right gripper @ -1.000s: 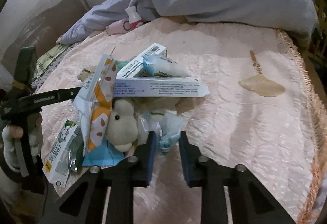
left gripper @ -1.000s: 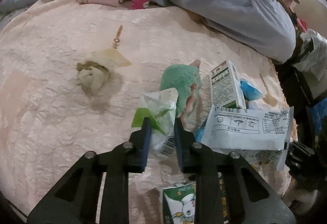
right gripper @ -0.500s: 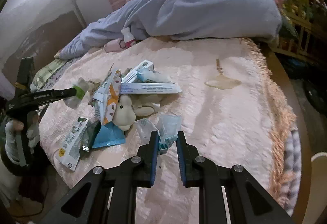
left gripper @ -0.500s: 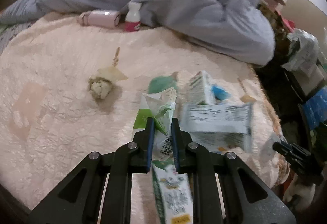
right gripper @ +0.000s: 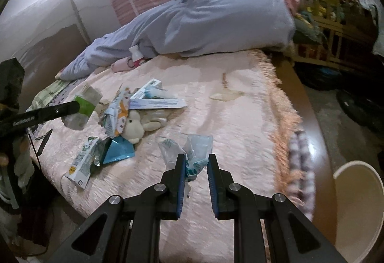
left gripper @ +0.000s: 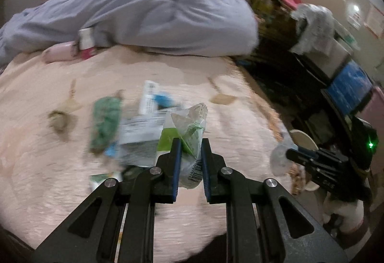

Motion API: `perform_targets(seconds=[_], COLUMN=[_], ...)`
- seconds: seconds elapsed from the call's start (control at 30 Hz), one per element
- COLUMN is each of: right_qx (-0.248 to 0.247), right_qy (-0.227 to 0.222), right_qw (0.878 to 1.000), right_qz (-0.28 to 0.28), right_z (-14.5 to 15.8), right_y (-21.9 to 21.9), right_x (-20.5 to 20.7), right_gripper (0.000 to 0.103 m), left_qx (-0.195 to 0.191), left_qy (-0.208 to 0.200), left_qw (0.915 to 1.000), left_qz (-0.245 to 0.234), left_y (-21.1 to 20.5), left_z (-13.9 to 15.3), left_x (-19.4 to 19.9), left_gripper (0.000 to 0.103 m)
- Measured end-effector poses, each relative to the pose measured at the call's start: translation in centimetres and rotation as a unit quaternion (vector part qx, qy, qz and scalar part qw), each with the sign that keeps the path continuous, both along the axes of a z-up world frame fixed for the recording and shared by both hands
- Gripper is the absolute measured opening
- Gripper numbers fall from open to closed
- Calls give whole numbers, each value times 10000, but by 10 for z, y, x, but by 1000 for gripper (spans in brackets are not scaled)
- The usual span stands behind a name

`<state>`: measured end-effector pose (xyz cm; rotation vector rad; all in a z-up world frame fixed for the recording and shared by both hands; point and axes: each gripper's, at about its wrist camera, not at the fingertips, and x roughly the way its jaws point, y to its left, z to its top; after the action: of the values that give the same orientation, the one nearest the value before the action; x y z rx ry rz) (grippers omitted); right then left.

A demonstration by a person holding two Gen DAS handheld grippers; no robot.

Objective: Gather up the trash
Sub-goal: 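Carry both items over the cream bucket and open both grippers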

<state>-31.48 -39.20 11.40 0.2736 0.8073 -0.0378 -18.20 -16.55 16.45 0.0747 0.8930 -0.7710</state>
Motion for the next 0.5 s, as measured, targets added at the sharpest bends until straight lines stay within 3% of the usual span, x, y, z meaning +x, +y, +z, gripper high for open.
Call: perform_targets(seconds=[0.5], right_qx=[-143], right_qy=[118], right_qw=[9931], right_qz=[-1160], right_z=[-2], right_y=[-89], right_x=[-84], right_gripper=[17], left_qx=[194], left_qy=[-11], left_qw=[9930], left_qz=[-1167], left_y=[-139], left_z=[-13], left_x=[-63], left_gripper=[14])
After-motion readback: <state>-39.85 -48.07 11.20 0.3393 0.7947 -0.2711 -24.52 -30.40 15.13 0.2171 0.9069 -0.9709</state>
